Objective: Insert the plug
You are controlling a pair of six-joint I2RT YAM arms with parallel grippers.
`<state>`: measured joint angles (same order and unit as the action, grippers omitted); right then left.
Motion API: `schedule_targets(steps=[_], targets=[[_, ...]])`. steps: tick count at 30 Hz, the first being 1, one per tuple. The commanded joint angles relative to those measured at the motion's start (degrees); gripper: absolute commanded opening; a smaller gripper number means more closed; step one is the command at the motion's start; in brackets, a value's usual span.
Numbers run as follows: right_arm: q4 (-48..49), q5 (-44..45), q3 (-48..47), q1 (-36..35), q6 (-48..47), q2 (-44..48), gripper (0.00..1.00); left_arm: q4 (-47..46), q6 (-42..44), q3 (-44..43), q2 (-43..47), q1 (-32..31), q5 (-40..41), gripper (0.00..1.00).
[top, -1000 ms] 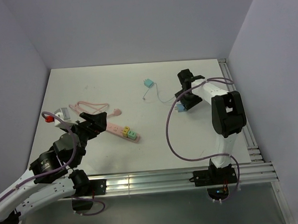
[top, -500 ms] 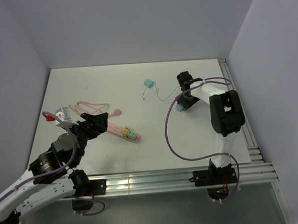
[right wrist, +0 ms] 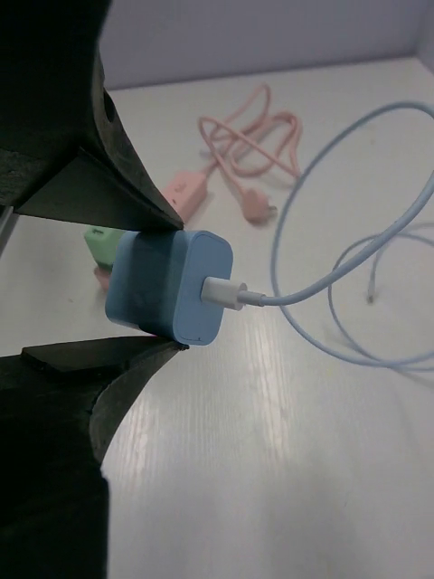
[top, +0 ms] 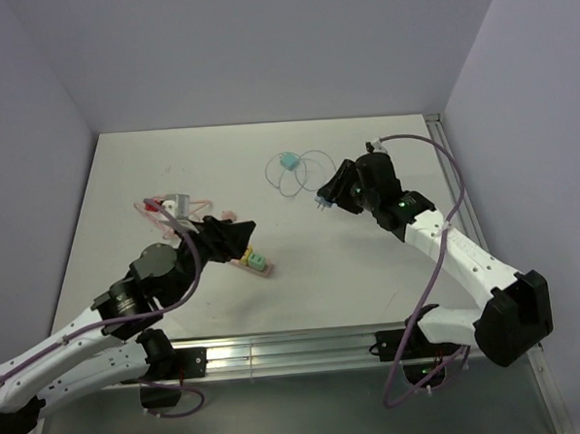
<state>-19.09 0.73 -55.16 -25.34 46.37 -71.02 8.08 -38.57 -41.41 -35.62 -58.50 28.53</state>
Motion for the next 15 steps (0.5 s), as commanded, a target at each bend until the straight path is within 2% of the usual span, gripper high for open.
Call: schedule_targets(steps=[1,5,10,15], targets=[[5.1,-6.1,1.3,-1.9,-2.1,3.3,0.00,-10.3,3.7,0.4,-5.1,-0.1,-7.7,0.72],[7.9,-8.7,4.3,-4.7,0.6,8.1,0.00,-15.0,4.5,0.5,-9.3,-0.1,-10.8,0.70],[9.7,-11.2,5.4,-6.6,5.4,11.9,0.00,-19.5,3.9,1.0,-13.4,-0.1,-12.6,0.73],[10.5,-9.3,6.5,-8.8,11.4,14.4,0.00,-21.7,3.2,0.8,-17.8,-0.1,-13.6,0.77]])
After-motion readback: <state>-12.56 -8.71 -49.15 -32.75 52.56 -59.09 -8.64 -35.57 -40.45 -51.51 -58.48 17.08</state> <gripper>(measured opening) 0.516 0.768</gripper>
